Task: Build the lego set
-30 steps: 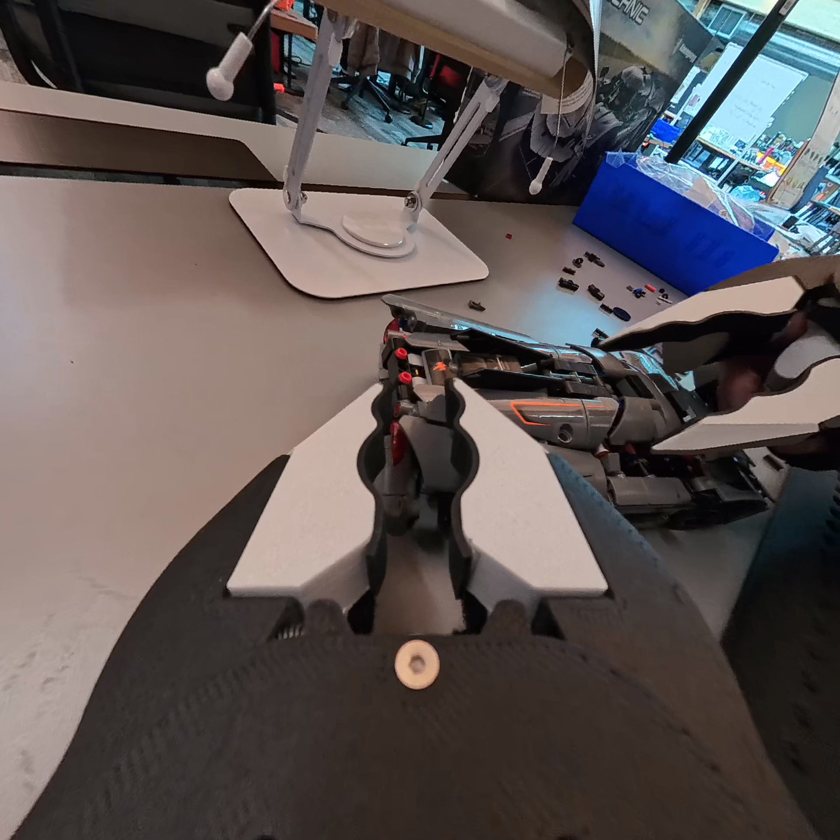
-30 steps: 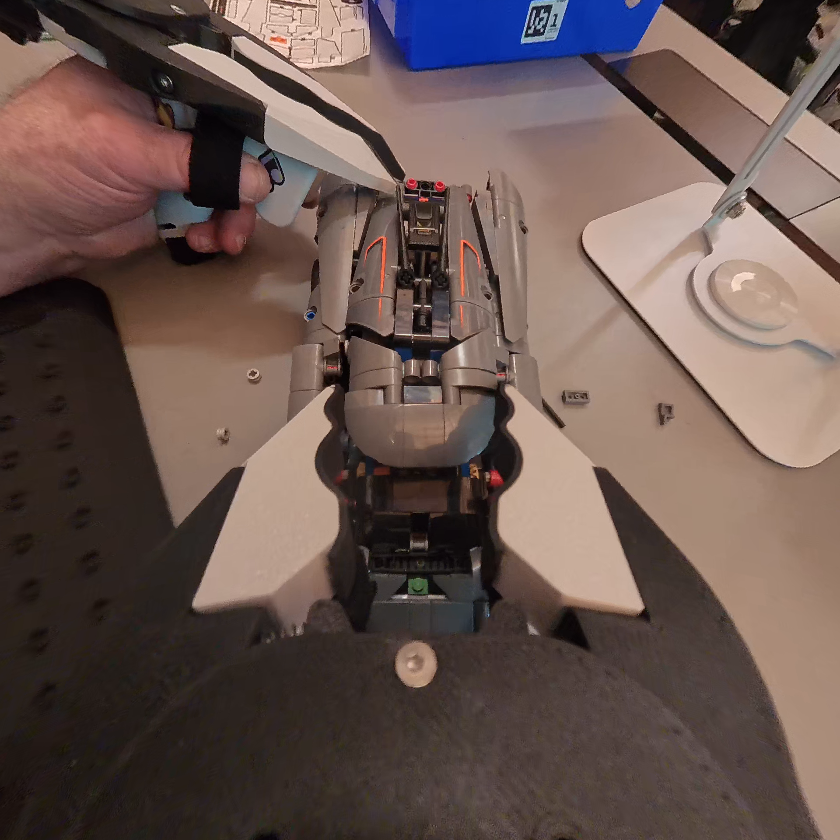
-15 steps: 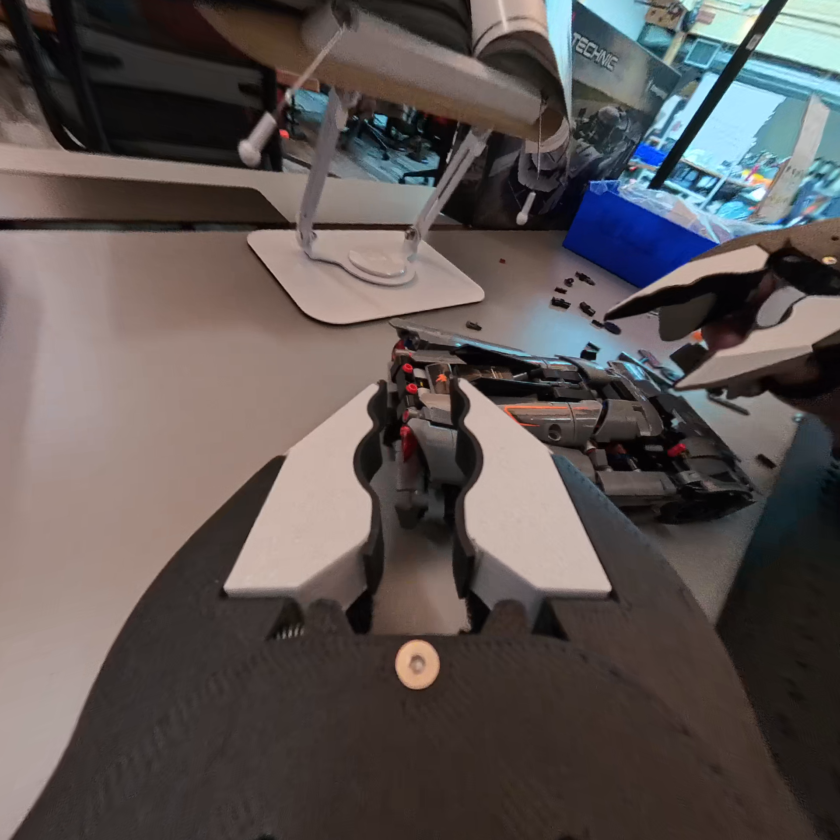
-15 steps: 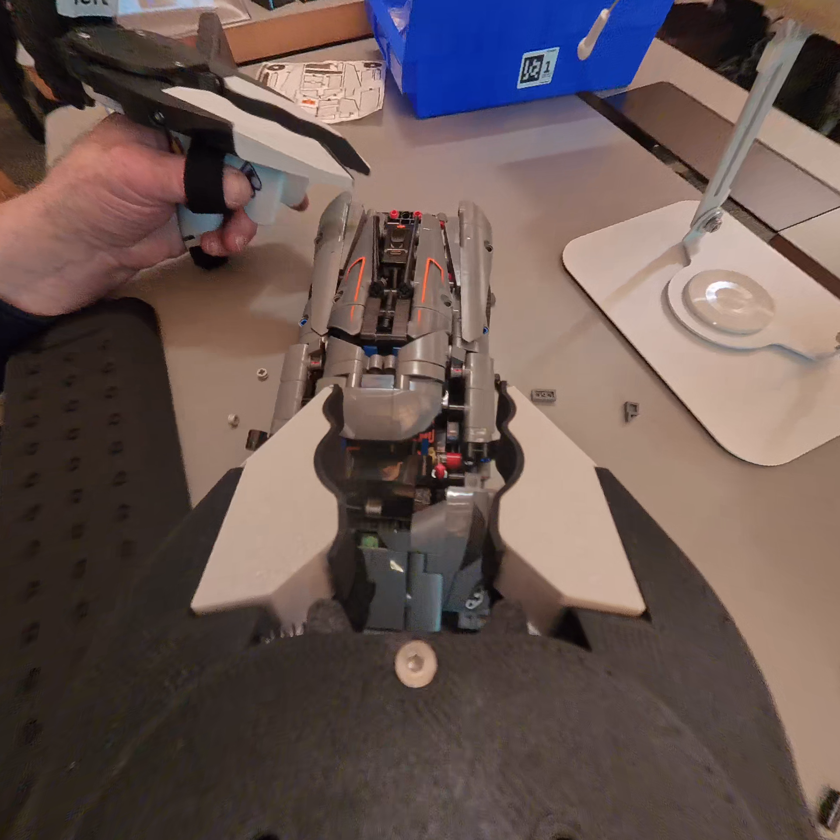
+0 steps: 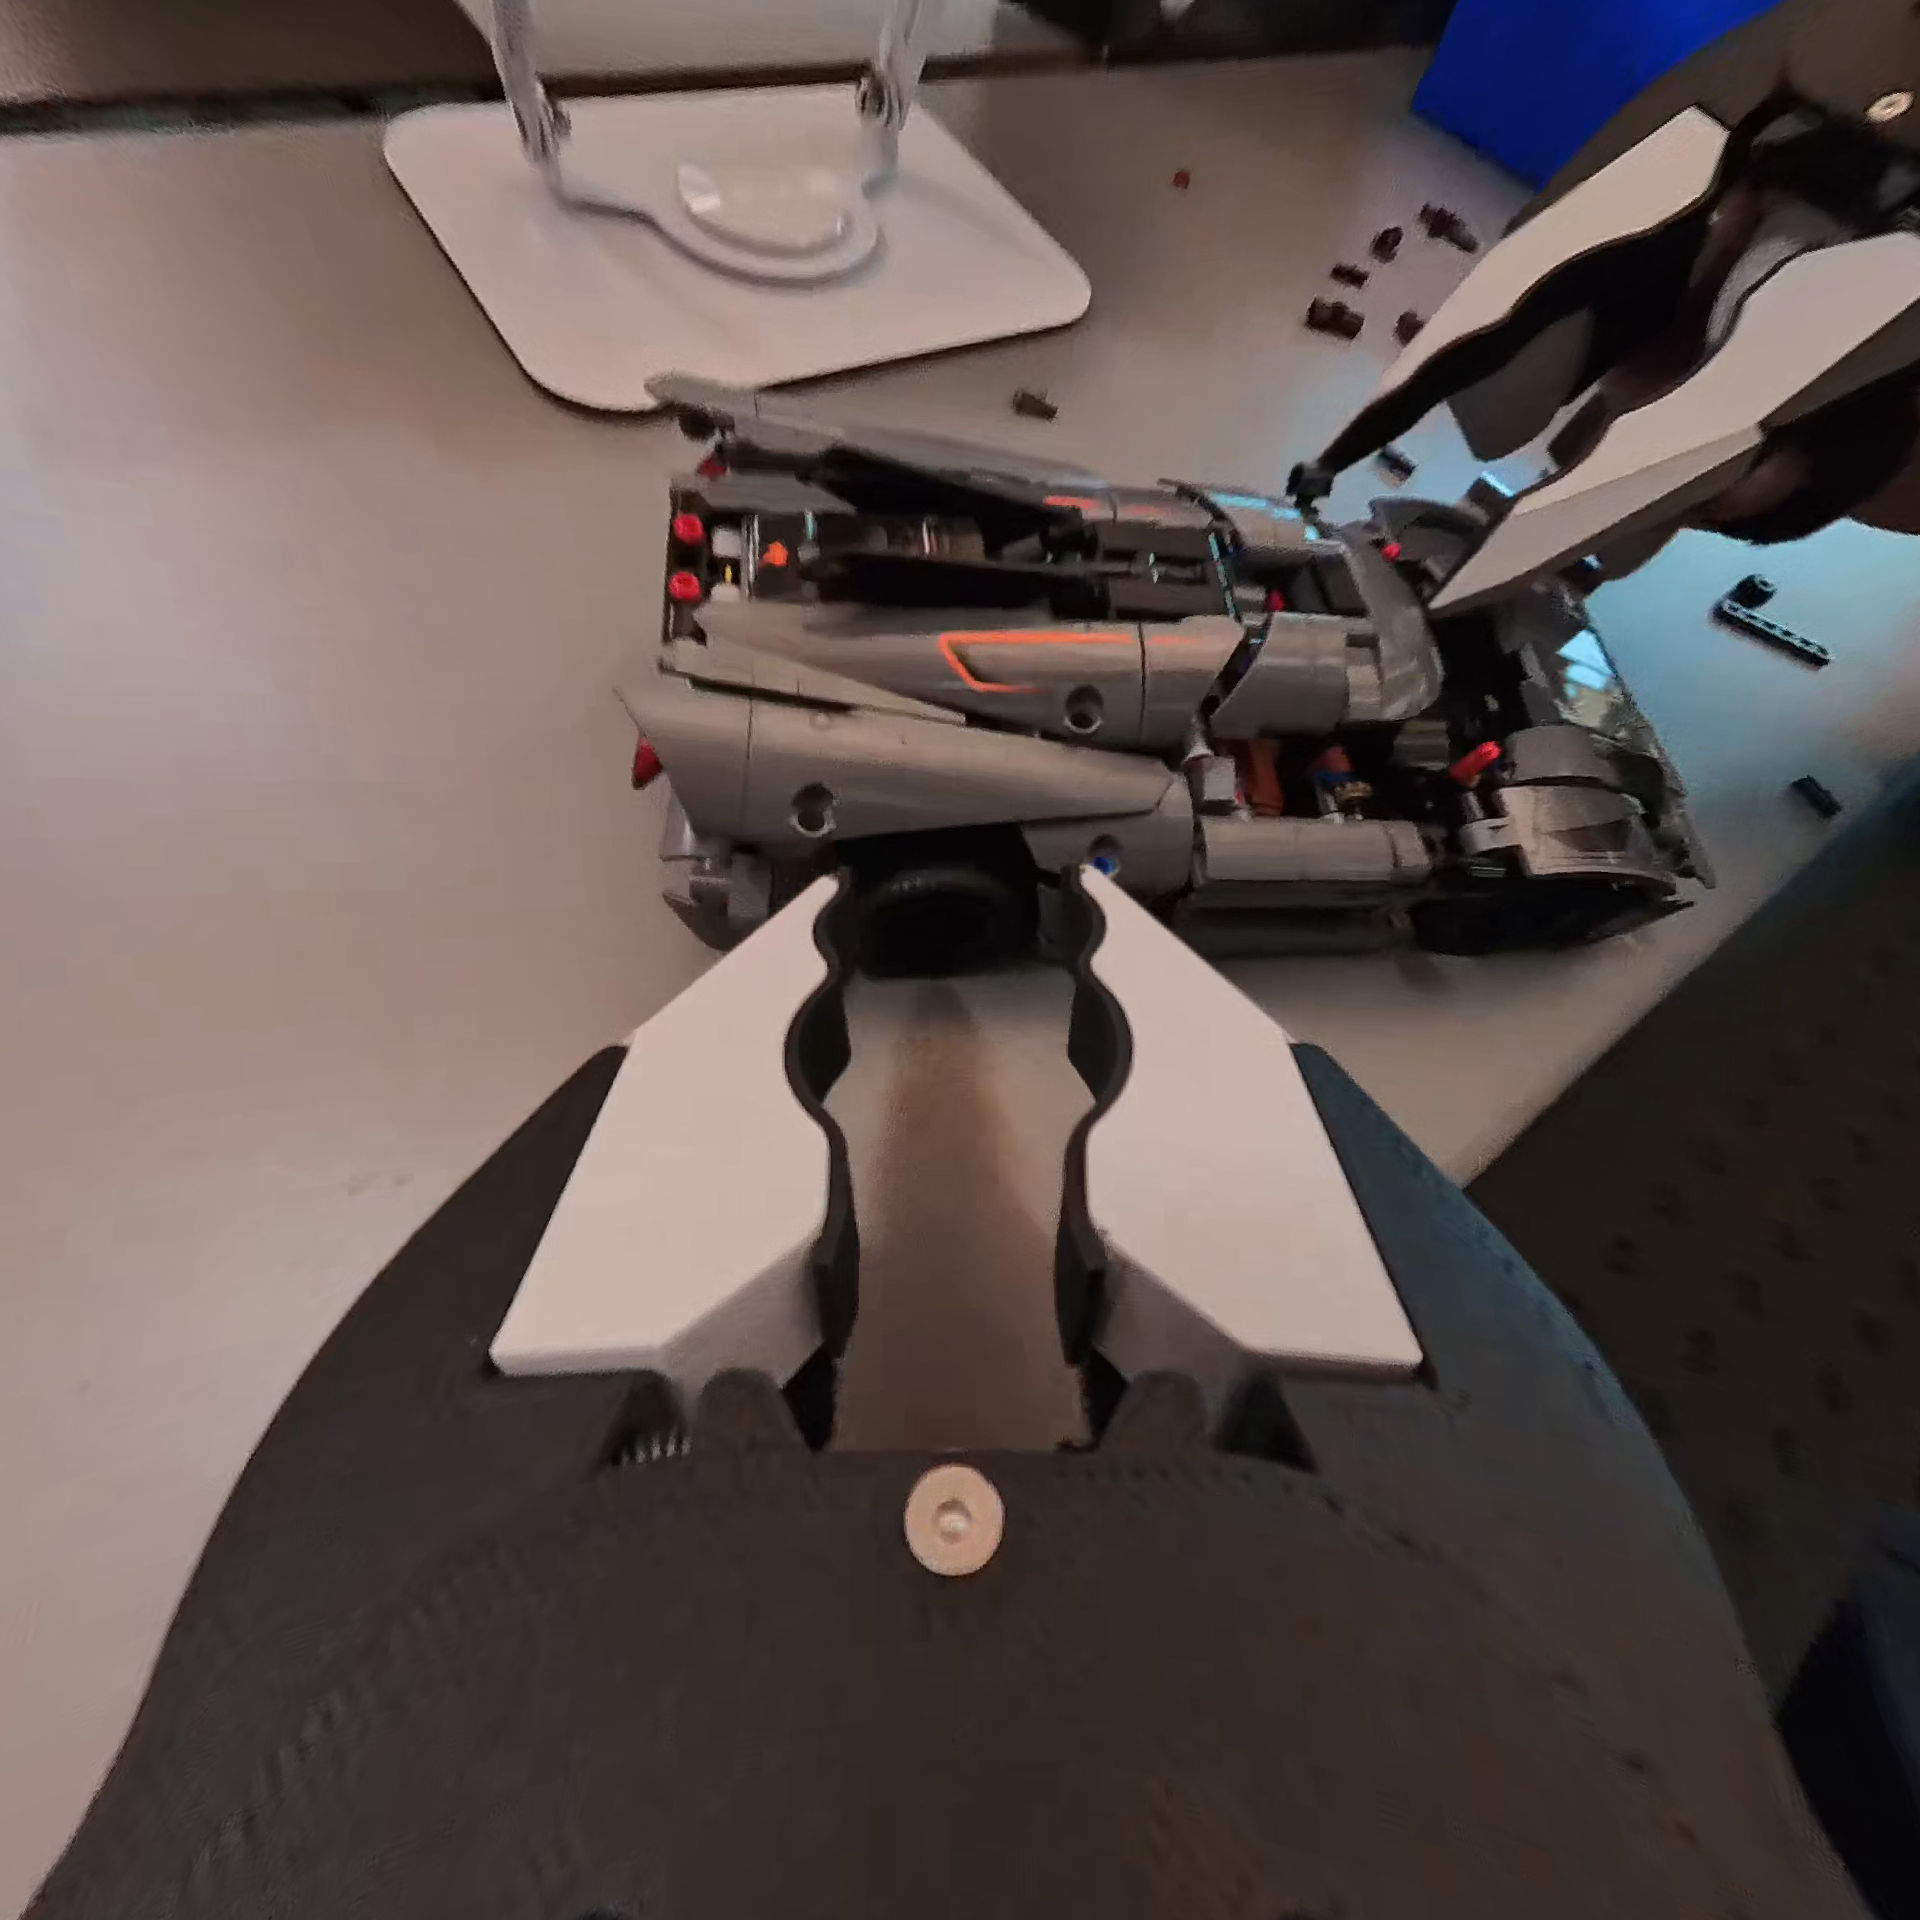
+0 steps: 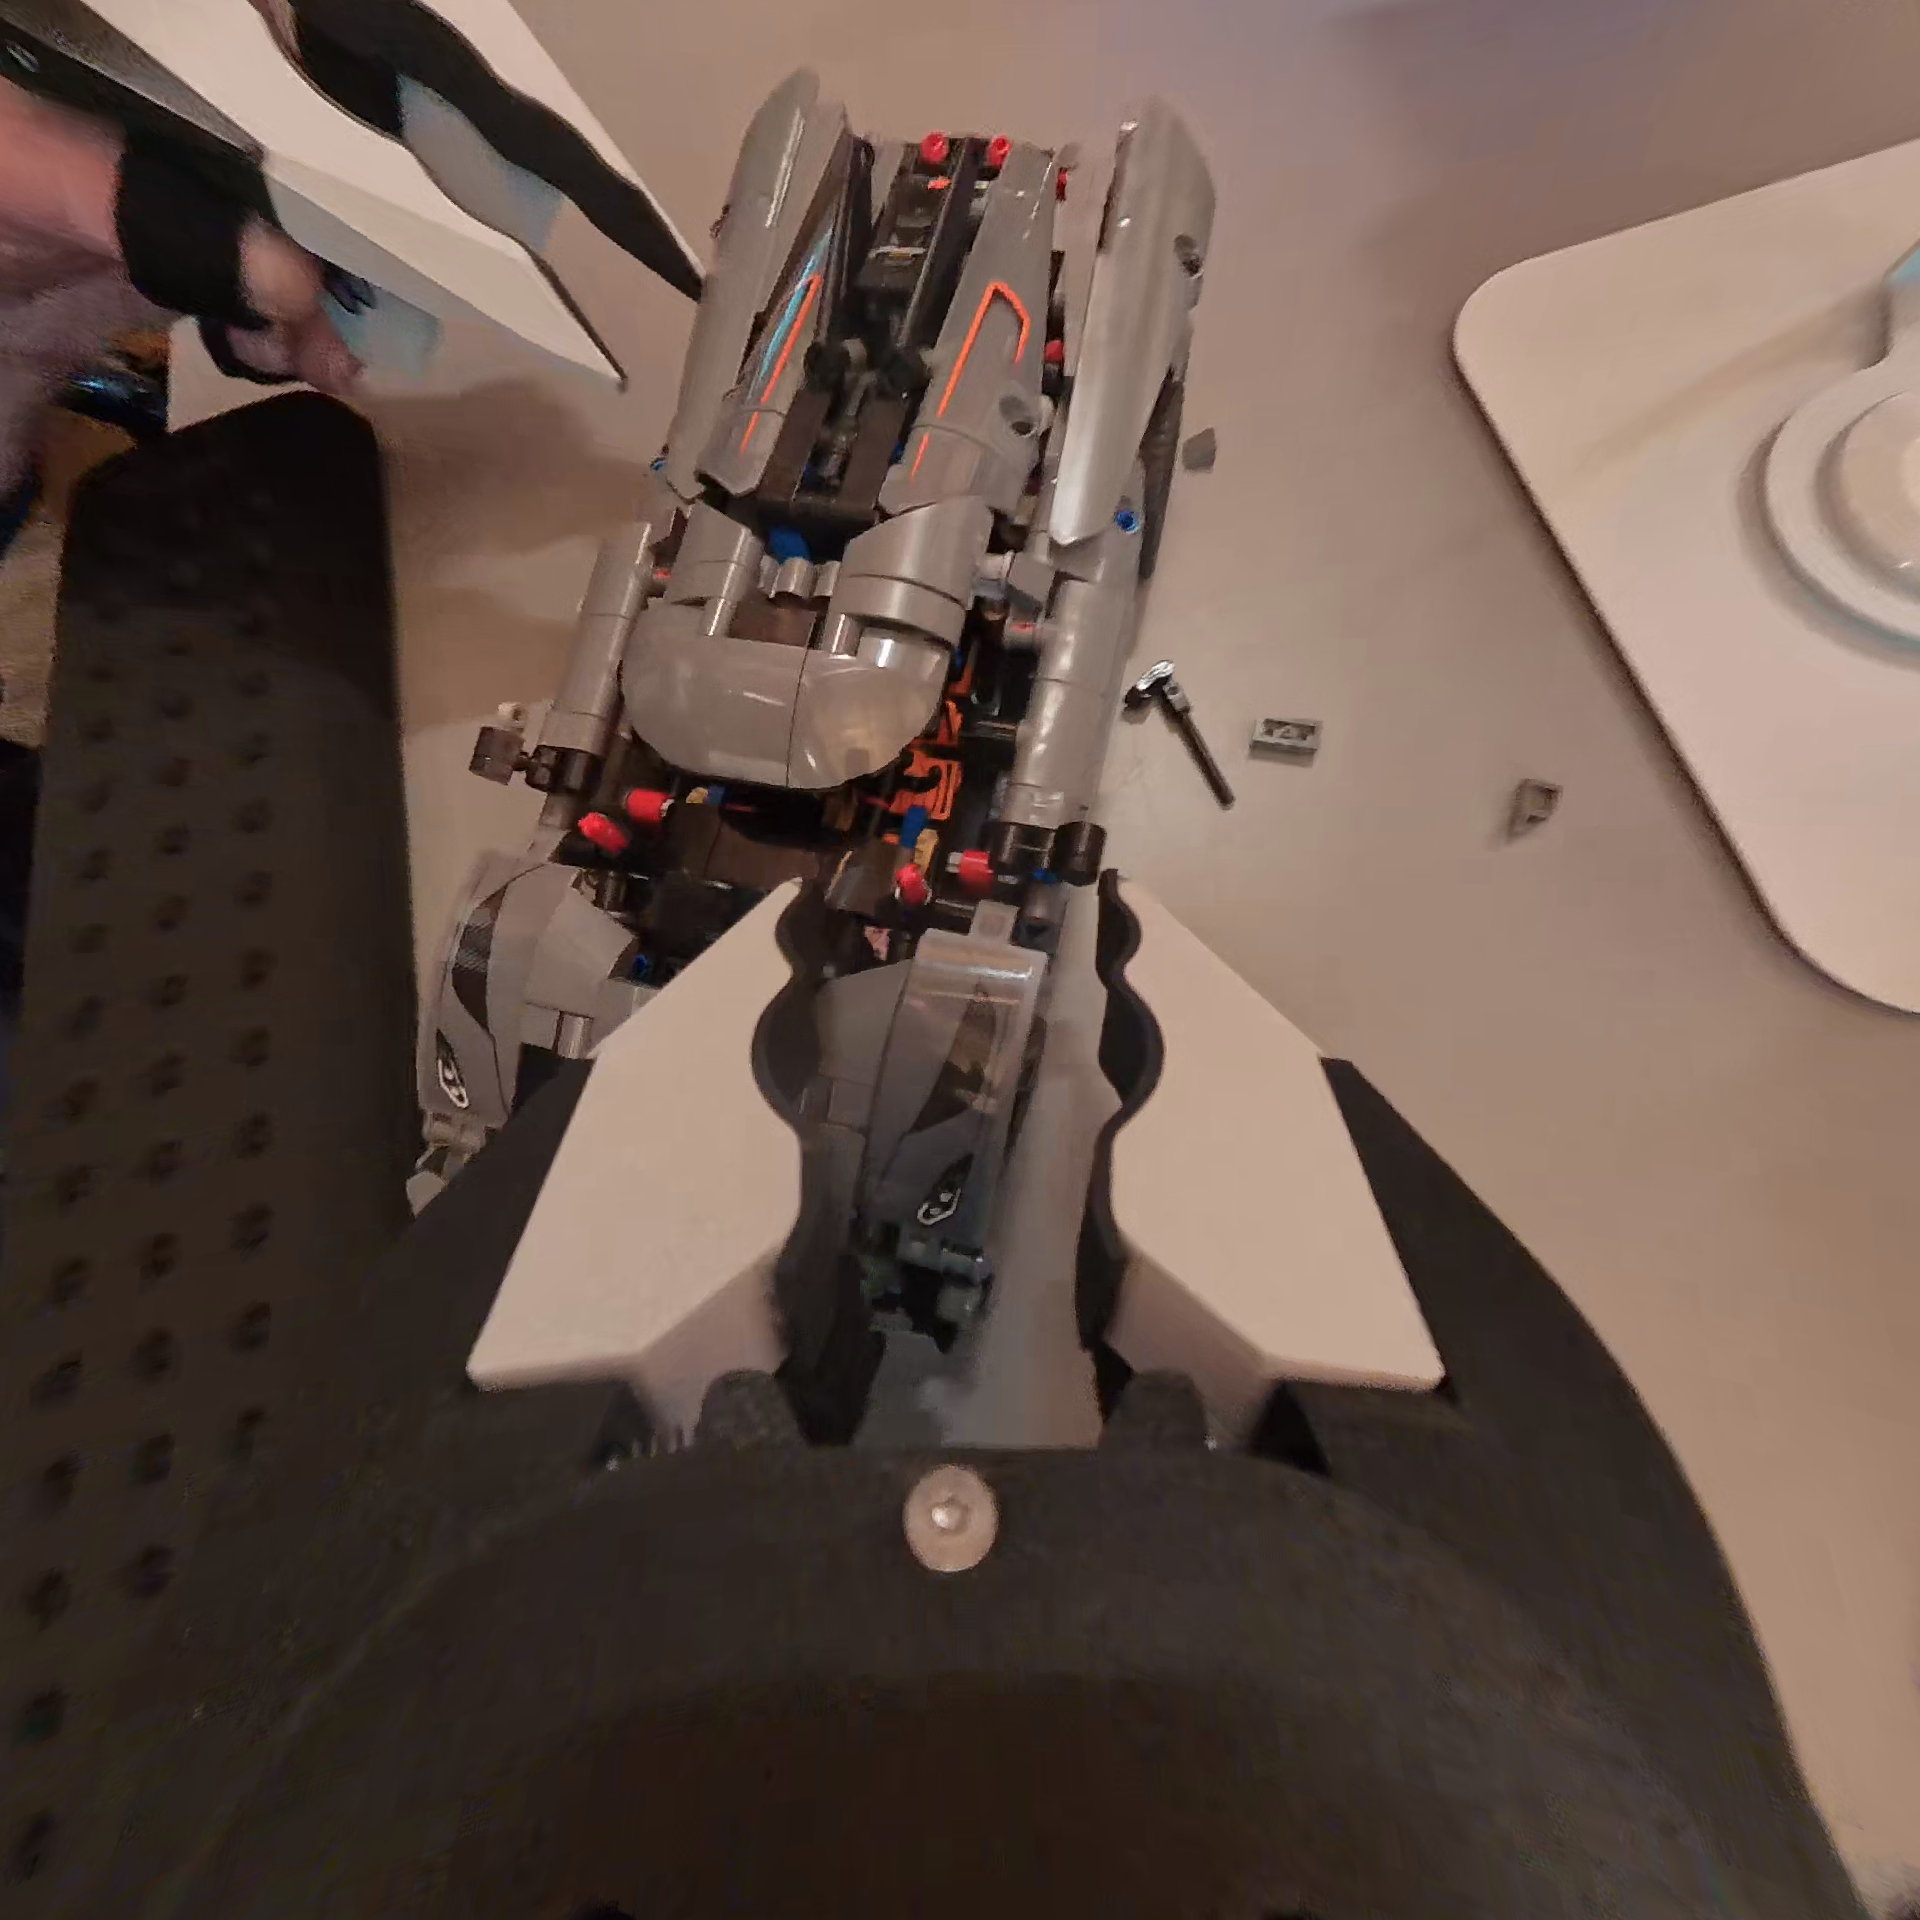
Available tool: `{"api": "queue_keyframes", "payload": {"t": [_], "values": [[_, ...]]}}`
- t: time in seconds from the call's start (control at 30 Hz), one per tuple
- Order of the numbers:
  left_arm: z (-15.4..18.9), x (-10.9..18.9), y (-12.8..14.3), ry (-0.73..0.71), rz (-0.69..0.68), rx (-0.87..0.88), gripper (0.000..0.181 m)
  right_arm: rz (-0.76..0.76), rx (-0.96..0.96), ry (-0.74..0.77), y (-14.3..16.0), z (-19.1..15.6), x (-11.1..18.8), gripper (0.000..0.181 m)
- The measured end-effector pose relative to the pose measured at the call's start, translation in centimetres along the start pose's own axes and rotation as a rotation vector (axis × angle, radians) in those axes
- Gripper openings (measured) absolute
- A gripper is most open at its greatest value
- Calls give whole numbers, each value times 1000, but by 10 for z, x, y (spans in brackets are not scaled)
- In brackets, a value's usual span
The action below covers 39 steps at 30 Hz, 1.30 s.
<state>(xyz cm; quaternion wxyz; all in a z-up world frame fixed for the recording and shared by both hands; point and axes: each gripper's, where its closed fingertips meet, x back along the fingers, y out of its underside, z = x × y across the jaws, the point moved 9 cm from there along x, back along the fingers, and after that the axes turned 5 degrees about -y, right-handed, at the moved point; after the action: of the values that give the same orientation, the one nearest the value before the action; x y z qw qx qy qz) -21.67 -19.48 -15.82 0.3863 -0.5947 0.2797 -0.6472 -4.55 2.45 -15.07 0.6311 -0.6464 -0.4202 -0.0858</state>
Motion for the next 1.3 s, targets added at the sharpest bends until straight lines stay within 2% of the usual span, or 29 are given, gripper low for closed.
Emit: {"api": "queue_keyframes", "payload": {"t": [0.2, 0.53, 0.67, 0.73, 0.83, 1.0, 1.1, 1.2, 1.3], "values": [[-2, -11, -2, -16, -15, 21, 37, 21, -64, -82, 4, 6, -7, 51], [-20, -14, -10, -31, -11, 37, 35, 56, -59, -41, -5, 9, -14, 57], [-35, -21, -13, -149, -17, -7, 18, 84, -74, -34, -7, 12, -9, 58], [-40, -25, -16, -127, -24, 34, 16, 71, -79, -33, -5, 13, -11, 57], [-46, -30, -20, -179, -37, -4, 16, 49, -93, -41, -1, 14, -12, 57], [-56, -39, -22, -153, -35, 47, 13, 68, -128, -71, 1, 18, -2, 54], [-57, -43, -23, -198, -29, 16, 12, 41, -129, -102, 5, 18, 2, 54], [-51, -36, -21, -237, -2, 10, 18, 38, -150, -144, 11, 18, 4, 52], [-35, -23, -21, -212, 47, 7, 28, 20, -144, -191, 12, 14, 3, 47]]}}
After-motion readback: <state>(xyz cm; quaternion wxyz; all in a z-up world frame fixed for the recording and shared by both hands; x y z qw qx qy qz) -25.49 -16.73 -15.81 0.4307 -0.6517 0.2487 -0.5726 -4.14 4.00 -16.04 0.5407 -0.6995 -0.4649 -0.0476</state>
